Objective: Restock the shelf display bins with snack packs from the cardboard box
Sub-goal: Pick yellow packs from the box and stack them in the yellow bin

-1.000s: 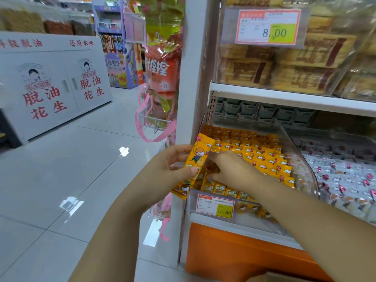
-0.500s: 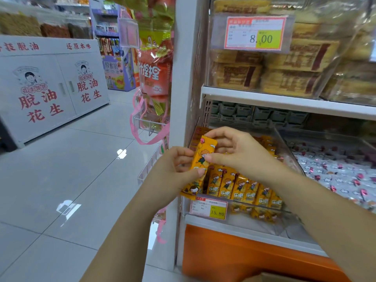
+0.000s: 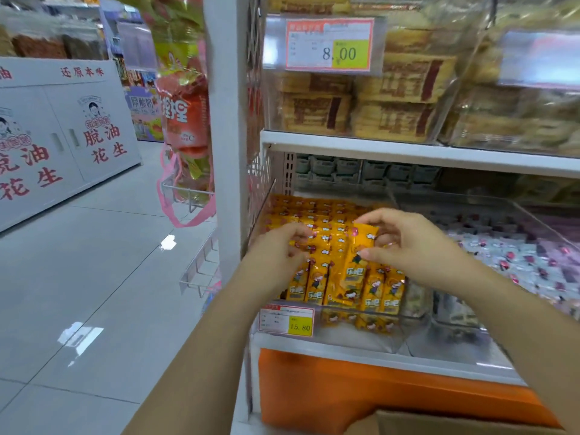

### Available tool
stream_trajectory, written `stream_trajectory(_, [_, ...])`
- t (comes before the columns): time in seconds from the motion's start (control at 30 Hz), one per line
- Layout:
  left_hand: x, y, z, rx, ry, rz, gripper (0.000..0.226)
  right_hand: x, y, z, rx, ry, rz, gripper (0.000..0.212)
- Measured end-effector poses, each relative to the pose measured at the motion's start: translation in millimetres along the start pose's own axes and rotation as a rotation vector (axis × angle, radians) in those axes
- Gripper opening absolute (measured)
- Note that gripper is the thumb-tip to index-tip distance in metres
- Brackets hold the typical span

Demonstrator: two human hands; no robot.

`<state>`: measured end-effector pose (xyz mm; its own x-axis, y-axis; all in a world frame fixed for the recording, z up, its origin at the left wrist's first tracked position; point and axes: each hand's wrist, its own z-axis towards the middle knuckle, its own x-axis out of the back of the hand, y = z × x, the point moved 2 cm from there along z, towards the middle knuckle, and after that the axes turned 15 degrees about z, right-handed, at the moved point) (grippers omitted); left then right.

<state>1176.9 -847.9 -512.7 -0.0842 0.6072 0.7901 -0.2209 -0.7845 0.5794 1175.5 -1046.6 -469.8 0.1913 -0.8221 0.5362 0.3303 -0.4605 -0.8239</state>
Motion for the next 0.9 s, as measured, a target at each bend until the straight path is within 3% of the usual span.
stream_trajectory(0.17, [-25.7,5.9,17.6,-0.048,-0.140,0.356,0.048,10.8,9.2,-9.1,-0.040,0.030,-0.126,0.039])
stream_trajectory(0.33, [-31.5,5.2,22.9,-0.080,-0.185,0.665,0.058,15.3,11.5,-12.9,-0.032,0.010,-0.007,0.036])
stream_trajectory(0.77, [-15.8,-10.7,19.1,-0.021,-0.271,0.542,0.054,-23.4,17.3,8.8,-0.066,-0.042,0.126,0.037])
stream_trajectory(0.9, [-14.9,-10.3,18.5,-0.025,-0.297,0.621,0.051,-41.1,17.5,16.4,-0.035,-0.100,-0.033,0.034])
